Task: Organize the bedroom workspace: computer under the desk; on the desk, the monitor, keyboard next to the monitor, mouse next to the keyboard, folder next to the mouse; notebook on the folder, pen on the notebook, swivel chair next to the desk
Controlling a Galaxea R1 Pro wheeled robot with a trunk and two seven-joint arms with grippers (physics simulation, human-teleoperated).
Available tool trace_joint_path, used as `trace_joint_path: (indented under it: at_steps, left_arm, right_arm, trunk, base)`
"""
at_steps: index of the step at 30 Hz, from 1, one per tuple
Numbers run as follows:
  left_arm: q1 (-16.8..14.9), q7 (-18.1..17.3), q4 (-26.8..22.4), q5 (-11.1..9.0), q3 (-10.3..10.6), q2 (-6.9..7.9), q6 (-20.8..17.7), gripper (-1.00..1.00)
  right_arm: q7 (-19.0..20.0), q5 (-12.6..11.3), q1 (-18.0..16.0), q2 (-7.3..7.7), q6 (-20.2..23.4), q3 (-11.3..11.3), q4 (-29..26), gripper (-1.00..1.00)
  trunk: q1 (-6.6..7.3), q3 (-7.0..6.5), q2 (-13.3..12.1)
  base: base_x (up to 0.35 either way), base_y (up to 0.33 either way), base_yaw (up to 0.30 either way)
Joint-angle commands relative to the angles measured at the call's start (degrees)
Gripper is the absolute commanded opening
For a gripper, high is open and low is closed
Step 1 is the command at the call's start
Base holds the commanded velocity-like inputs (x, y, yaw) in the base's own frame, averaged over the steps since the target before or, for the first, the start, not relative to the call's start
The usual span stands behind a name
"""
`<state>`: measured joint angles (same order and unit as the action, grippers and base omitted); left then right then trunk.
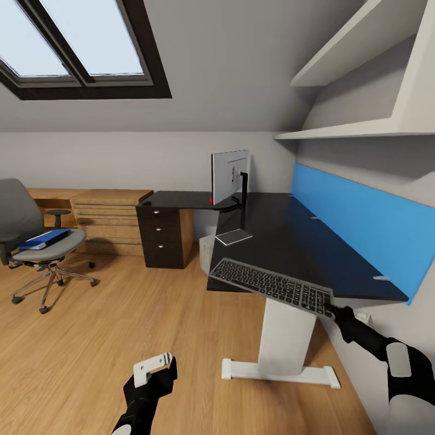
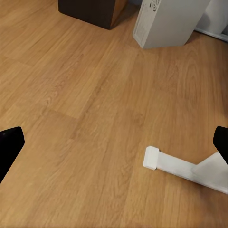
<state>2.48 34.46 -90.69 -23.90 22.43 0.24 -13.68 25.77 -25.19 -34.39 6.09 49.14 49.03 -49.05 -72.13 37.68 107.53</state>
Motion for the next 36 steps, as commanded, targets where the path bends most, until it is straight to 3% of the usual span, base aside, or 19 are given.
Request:
trace_joint_path:
  at_steps: [1, 9, 19, 22, 26, 33, 34, 36]
  left_arm:
    - [0.0, 0.3, -0.1, -0.3, 0.1, 0.03, -0.2, 1.0]
    - [0.0, 0.3, -0.1, -0.3, 0.1, 0.03, -0.2, 1.0]
    - [0.0, 0.1, 0.9, -0.5, 0.0, 0.03, -0.5, 1.0]
    - [0.0, 0.2, 4.4, -0.6, 0.0, -0.18, -0.7, 1.0]
    - [0.0, 0.5, 5.5, -0.7, -0.1, -0.17, -0.8, 1.0]
    - [0.0, 0.7, 13.1, -0.8, -2.3, -0.26, -0.5, 1.0]
    - [0.0, 0.5, 18.2, -0.8, -4.0, -0.25, -0.3, 1.0]
    - [0.0, 0.4, 20.6, -0.8, -4.9, -0.24, -0.2, 1.0]
  right_arm:
    - [0.1, 0.6, -0.1, -0.02, 0.3, 0.2, 0.0, -1.0]
    - [0.2, 0.6, -0.1, -0.02, 0.2, 0.2, 0.0, -1.0]
    - [0.6, 0.7, -0.1, -0.25, 0.2, -0.2, 0.0, -1.0]
    - [1.7, 0.7, -0.1, -0.36, 0.0, -3.1, -0.1, -1.0]
    - [2.5, 0.6, -0.1, -0.37, -0.2, -5.3, -0.3, -1.0]
    - [8.7, 0.8, -0.1, -0.49, -0.4, -7.2, -0.5, -1.0]
    - [9.6, 0.9, -0.1, -0.72, -0.7, -10.5, -0.8, -1.0]
    - [9.8, 0.9, -0.1, -0.97, -1.3, -12.6, -1.8, -1.0]
  trunk:
    - [0.0, 0.05, 0.0]
    - [0.0, 0.05, 0.0]
    - [2.2, -1.75, -4.0]
    - [2.86, -2.29, -5.2]
    - [3.74, -3.0, -6.8]
    - [5.27, -4.26, -9.6]
    - [5.49, -4.44, -10.0]
    - [5.93, -4.8, -10.8]
  base:
    - [0.0, 0.0, 0.0]
    - [0.0, 0.0, 0.0]
    - [0.0, 0.0, 0.0]
    - [0.0, 0.0, 0.0]
    - [0.0, 0.0, 0.0]
    - [0.0, 0.0, 0.0]
    - [0.0, 0.0, 0.0]
    - [0.0, 0.0, 0.0]
